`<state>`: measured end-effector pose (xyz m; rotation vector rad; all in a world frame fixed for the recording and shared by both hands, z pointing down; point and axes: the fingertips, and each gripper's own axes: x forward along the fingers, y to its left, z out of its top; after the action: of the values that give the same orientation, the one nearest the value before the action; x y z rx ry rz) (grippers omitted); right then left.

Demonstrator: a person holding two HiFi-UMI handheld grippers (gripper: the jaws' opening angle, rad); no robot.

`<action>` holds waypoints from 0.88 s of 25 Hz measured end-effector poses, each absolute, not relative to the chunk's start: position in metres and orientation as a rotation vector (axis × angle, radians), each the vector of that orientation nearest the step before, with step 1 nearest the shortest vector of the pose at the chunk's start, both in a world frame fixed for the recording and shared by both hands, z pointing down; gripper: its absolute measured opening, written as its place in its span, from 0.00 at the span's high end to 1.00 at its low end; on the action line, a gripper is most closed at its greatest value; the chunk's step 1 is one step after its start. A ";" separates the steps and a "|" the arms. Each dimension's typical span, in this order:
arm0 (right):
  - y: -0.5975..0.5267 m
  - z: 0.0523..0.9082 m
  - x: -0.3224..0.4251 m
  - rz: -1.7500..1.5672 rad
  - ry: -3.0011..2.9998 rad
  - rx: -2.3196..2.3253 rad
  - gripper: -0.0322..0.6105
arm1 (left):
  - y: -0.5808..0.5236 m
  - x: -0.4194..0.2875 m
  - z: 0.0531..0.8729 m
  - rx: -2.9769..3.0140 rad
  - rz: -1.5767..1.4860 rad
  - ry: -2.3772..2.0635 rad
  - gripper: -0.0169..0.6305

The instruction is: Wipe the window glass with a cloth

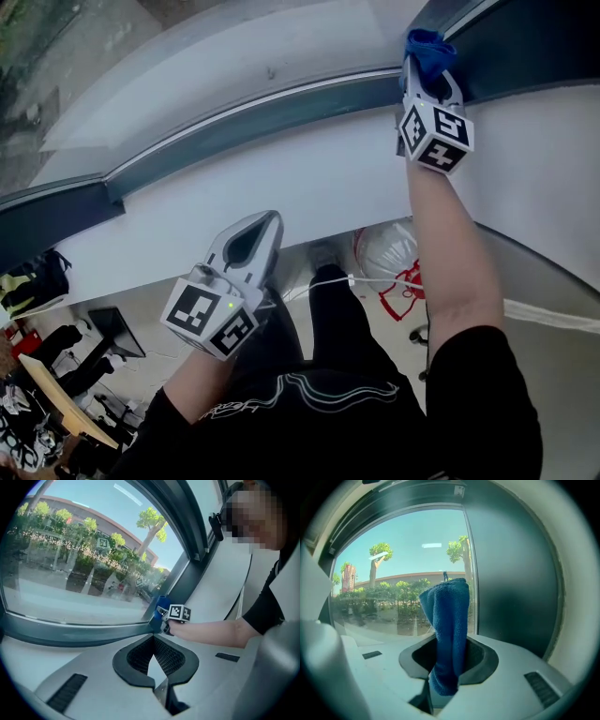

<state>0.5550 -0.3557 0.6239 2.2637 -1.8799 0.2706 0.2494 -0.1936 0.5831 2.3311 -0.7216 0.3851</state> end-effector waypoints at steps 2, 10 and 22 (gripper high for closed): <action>-0.348 0.609 0.542 0.282 -1.883 2.260 0.81 | -0.197 0.243 0.568 2.361 0.350 -0.702 0.97; -0.271 0.502 0.382 0.283 -2.128 1.997 0.80 | -0.184 0.177 0.478 2.547 0.344 -0.537 0.97; -0.115 0.267 0.124 0.486 -2.664 1.332 0.81 | -0.125 0.033 0.250 2.789 0.247 -0.396 0.97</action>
<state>0.1239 -0.1149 0.2668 1.3321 -2.6636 0.4858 0.0327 -0.1253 0.2504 2.7892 -0.3961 0.2473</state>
